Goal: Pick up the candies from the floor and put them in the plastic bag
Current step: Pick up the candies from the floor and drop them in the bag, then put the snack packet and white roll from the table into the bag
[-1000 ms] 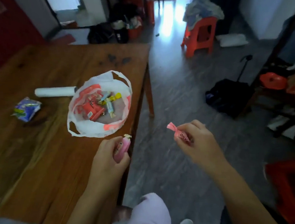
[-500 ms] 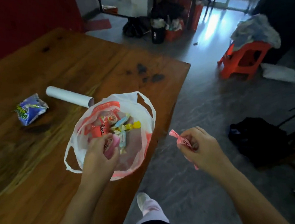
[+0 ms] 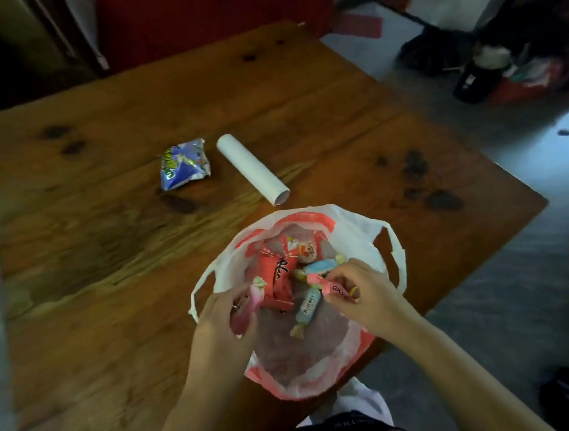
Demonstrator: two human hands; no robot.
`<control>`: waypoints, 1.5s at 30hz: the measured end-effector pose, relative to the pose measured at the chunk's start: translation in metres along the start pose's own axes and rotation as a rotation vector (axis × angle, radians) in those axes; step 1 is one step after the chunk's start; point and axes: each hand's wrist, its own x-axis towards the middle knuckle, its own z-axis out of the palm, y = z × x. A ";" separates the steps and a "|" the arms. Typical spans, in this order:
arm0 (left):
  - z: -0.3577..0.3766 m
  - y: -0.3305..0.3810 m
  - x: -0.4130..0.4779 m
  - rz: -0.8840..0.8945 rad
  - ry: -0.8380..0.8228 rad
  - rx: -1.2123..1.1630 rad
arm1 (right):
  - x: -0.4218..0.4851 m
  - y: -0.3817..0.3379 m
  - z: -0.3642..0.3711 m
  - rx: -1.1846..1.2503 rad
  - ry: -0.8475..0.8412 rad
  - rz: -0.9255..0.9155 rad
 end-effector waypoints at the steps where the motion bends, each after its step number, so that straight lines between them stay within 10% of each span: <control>1: 0.002 0.001 -0.005 -0.020 0.036 -0.003 | 0.006 0.002 0.003 -0.027 -0.040 -0.020; 29: 0.076 0.051 -0.061 -0.299 0.402 0.468 | 0.014 0.036 -0.051 -0.079 -0.250 -0.347; 45: -0.019 -0.015 -0.207 -0.493 0.674 0.451 | -0.045 -0.101 0.056 -0.250 -0.384 -0.831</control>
